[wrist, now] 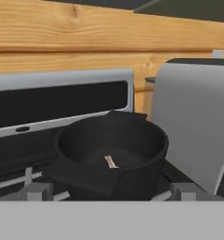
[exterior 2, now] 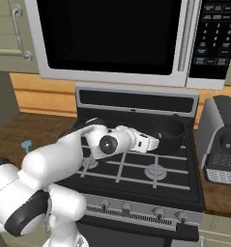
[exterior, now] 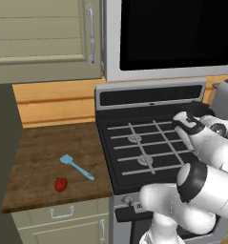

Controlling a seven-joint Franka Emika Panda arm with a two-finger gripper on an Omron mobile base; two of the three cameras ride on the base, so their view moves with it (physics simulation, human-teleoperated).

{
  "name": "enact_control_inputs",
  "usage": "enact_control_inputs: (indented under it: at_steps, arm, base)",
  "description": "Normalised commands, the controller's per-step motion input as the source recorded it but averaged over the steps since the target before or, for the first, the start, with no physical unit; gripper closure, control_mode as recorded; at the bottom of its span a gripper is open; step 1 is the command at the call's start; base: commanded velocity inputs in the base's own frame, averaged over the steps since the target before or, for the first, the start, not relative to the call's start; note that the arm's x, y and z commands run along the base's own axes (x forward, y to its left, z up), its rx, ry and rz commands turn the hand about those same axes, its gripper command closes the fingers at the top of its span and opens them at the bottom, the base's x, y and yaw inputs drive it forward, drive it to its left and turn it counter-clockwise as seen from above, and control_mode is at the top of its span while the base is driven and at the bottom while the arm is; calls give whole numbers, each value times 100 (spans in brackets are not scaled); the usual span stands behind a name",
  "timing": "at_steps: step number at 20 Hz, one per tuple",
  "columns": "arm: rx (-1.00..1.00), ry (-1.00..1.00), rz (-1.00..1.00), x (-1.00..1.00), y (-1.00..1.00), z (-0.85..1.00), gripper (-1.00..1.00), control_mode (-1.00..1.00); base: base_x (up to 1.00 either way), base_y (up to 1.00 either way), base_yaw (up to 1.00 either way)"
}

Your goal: Put the bell pepper and garlic in the pot. Retrieve the spatula and lightly stir the vegetables in the pot.

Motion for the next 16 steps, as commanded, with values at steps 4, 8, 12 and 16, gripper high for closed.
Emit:
enact_control_inputs:
  at_steps: [4, 8, 12, 16]
  arm:
    - [3, 0, 0, -58, 42, 100, -100, -100]
    - [1, 0, 0, -41, 41, 100, -100, -100]
    - [1, 0, 0, -41, 32, 100, -100, -100]
    - [3, 17, 0, -61, 43, 93, -100, -100]
  base:
    - [0, 0, 0]
    - [0, 0, 0]
    - [0, 0, 0]
    - [0, 0, 0]
